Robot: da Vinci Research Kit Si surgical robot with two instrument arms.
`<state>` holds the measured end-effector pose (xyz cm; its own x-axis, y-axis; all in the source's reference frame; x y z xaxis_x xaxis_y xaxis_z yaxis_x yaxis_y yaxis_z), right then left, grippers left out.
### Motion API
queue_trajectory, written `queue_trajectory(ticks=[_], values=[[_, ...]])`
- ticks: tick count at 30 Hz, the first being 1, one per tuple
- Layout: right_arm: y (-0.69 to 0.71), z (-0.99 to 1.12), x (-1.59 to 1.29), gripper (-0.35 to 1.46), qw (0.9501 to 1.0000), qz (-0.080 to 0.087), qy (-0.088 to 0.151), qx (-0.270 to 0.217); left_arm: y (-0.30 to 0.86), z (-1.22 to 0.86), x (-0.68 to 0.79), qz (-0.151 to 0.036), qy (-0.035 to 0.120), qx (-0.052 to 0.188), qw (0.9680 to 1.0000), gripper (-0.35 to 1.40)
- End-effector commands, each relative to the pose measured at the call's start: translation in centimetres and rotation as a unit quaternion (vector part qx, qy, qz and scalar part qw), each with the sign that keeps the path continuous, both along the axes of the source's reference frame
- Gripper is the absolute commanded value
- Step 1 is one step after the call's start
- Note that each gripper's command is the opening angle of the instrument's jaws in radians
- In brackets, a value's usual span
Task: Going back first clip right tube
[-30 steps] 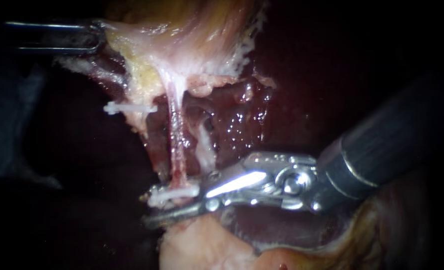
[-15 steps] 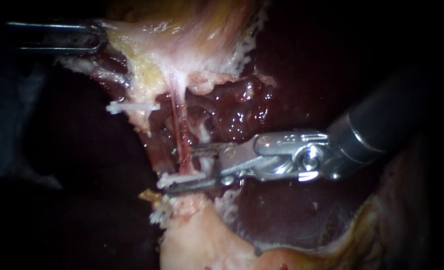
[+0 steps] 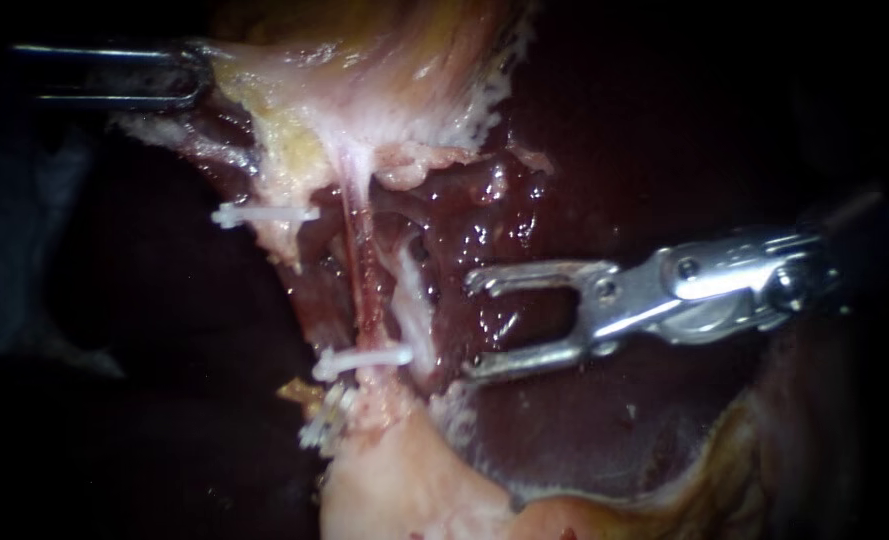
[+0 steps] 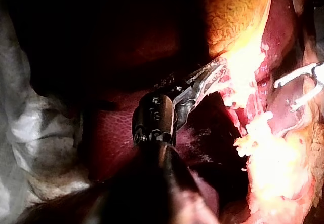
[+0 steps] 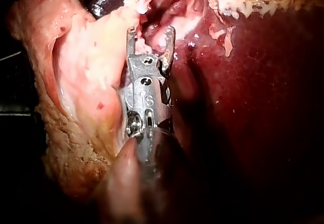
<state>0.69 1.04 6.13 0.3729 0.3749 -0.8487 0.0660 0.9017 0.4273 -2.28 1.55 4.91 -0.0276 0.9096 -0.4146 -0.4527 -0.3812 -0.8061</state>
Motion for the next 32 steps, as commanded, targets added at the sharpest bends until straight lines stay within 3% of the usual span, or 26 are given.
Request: queue_trajectory(ticks=[1, 12, 23, 32], values=[[0.02, -0.02, -0.05, 0.50, 1.0000, -0.001, 0.001, -0.004, 0.00, 0.00, 0.00, 0.000, 0.000, 0.000, 1.0000, -0.35], [0.05, -0.07, -0.18, 0.50, 0.9999, -0.007, 0.004, -0.012, -0.02, 0.09, -0.08, -0.001, 0.005, -0.002, 1.0000, -0.35], [0.05, -0.07, -0.20, 0.50, 0.9999, -0.007, 0.004, -0.012, -0.10, 0.39, -0.44, 0.012, 0.008, -0.002, 0.9999, -0.35], [0.04, -0.08, -0.19, 0.50, 0.9999, -0.007, 0.004, -0.012, -0.11, 0.43, -0.43, 0.014, 0.008, -0.002, 0.9999, -0.35]])
